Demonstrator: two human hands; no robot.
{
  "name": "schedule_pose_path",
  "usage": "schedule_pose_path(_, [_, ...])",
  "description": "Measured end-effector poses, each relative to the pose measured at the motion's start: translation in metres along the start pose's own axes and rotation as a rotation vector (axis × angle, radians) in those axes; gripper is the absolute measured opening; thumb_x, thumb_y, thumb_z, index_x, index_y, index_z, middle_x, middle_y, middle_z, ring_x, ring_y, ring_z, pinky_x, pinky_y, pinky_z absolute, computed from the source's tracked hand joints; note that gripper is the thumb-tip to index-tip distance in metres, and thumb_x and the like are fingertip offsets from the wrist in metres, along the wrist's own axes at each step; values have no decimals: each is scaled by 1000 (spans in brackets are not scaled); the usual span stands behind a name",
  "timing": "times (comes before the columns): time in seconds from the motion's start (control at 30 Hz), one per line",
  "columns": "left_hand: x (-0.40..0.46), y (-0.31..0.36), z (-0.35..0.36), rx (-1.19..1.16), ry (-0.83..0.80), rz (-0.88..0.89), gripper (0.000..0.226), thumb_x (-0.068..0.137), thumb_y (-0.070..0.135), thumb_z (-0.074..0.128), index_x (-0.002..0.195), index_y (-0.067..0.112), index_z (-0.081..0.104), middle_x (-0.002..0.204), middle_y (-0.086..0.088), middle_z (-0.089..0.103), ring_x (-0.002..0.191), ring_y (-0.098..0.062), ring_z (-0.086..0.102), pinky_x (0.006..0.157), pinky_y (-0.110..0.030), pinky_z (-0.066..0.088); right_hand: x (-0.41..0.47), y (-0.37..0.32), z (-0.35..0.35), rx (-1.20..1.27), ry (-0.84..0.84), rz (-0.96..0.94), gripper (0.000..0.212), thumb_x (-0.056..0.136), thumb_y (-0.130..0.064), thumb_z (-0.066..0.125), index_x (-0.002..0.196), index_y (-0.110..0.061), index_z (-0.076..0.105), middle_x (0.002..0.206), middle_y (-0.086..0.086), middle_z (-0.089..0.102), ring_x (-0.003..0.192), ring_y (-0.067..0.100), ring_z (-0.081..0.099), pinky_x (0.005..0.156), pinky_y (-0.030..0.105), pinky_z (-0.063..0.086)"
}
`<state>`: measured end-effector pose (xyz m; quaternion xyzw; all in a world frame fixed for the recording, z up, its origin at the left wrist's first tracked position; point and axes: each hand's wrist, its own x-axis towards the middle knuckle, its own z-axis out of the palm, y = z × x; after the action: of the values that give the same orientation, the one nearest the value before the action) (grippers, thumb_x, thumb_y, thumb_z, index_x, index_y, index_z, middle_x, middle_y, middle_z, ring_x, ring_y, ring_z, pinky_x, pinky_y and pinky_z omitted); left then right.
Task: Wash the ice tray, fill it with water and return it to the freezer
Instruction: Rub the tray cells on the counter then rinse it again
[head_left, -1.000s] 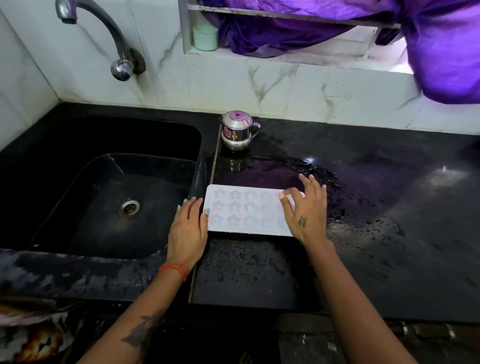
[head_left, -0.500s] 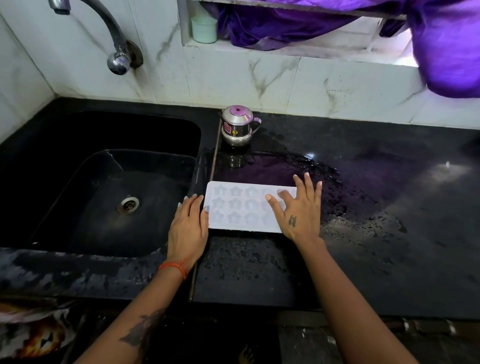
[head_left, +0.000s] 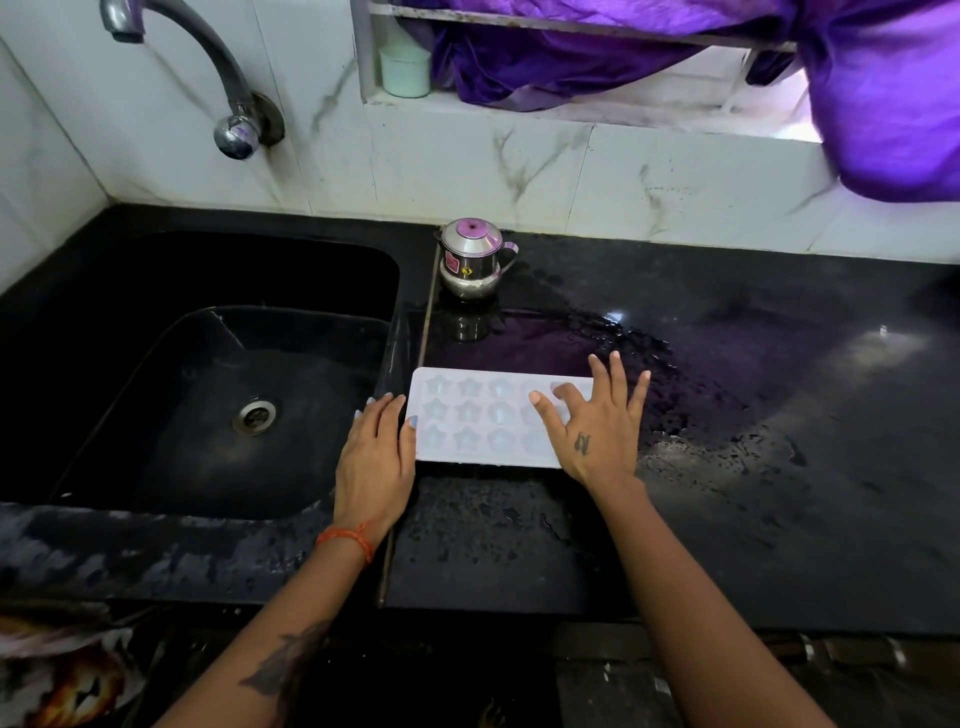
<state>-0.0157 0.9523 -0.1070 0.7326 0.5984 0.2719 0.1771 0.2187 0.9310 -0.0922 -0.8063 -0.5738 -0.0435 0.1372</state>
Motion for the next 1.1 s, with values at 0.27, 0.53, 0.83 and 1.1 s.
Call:
schedule_pose_path(0.27, [0,-1,0,0,0,5,42,100,26,35,135,5,46,143,-13,45,139,-27,33,116,-34,16,2,4,0,101,-21,-7,79,80,-74,11,115,-29,66,154,12,26,147,25,1,117,51,-9])
schedule_pose_path(0.53, [0,1,0,1,0,1,48,99,31,29,135,5,46,143,-13,44,138,-27,33,116,-34,16,1,2,-1,48,-54,38,81,79,-76,5,114,-32,64,154,13,25,147,27,0,116,54,-9])
schedule_pose_path(0.83, [0,1,-1,0,-2,1,41,100,24,36,135,5,45,143,-13,44,138,-27,34,117,-38,20,-1,0,-3,11,-77,74,84,78,-76,0,115,-30,61,156,12,21,147,26,-5,114,55,-13])
schedule_pose_path(1.1, [0,-1,1,1,2,9,41,100,26,35,134,5,48,141,-13,46,137,-27,36,116,-33,17,1,2,-4,54,-111,29,83,77,-76,3,124,-35,58,157,9,17,147,24,-8,114,56,-12])
